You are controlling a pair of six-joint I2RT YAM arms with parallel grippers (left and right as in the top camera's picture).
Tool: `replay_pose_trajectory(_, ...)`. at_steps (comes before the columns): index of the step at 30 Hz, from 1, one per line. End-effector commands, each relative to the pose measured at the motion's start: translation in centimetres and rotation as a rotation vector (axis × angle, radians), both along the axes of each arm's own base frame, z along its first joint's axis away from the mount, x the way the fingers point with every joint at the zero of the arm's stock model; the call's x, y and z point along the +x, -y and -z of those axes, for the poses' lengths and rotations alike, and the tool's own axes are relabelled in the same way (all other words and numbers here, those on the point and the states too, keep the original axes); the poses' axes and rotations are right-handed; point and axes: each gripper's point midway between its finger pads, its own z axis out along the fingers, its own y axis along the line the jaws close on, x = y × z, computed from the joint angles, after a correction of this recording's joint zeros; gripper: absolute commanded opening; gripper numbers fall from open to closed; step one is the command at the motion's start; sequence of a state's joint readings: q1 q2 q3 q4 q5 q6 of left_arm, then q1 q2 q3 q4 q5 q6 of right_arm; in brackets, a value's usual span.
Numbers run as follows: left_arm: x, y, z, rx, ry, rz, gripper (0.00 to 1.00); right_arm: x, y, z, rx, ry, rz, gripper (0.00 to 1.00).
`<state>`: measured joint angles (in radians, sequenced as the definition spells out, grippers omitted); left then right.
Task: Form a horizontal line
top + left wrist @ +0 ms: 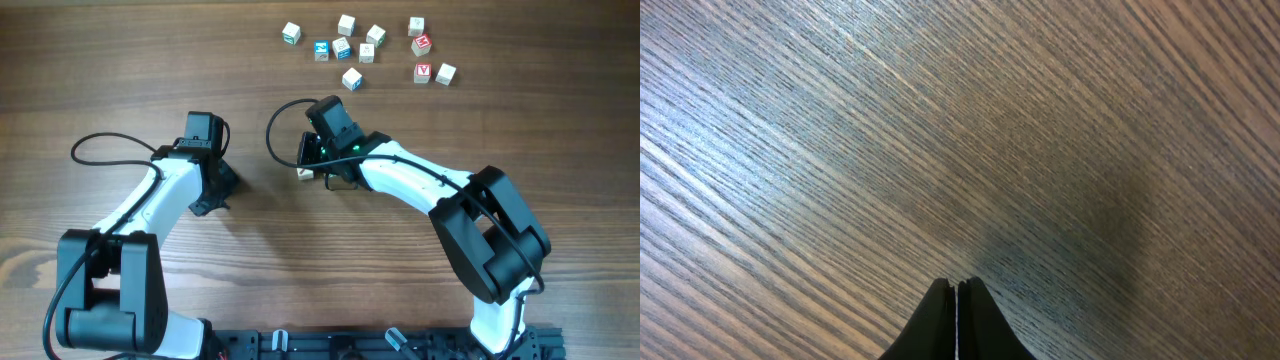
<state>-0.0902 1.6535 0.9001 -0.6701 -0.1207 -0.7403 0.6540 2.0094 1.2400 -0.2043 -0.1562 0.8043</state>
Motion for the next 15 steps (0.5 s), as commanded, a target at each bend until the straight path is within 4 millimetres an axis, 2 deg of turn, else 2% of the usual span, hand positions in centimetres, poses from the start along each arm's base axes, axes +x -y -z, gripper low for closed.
replay_pose_trajectory(1, -0.3, 0.0, 0.5, -0.007, -0.018, -0.005, 0.07, -0.4, -0.1, 0.2, -0.002, -0.025, 0.0, 0.05)
replay_pose_trajectory(4, -0.3, 0.0, 0.5, -0.007, -0.018, -0.005, 0.07, -0.3, -0.2, -0.4, 0.004, -0.011, -0.002, 0.05)
replay_pose_trajectory(8, -0.3, 0.0, 0.4, -0.007, -0.017, -0.005, 0.04, 0.7, -1.6, -2.6, 0.061, 0.077, -0.068, 0.05)
replay_pose_trajectory(10, -0.3, 0.0, 0.5, -0.007, -0.018, -0.005, 0.05, 0.3, -3.0, -3.4, 0.111, 0.104, -0.15, 0.05)
replay_pose_trajectory(12, -0.6, -0.2, 0.5, 0.0, -0.03, -0.006, 0.04, -0.5, -3.6, -3.1, 0.093, 0.112, -0.192, 0.05)
replay_pose_trajectory(13, -0.9, -0.7, 0.4, 0.03, -0.039, -0.011, 0.04, -0.8, -3.6, -2.5, 0.061, 0.115, -0.191, 0.05)
replay_pose_trajectory(15, -1.6, -3.7, -0.4, 0.152, -0.053, -0.054, 0.04, -1.0, -3.7, -2.1, 0.023, 0.131, -0.192, 0.05)
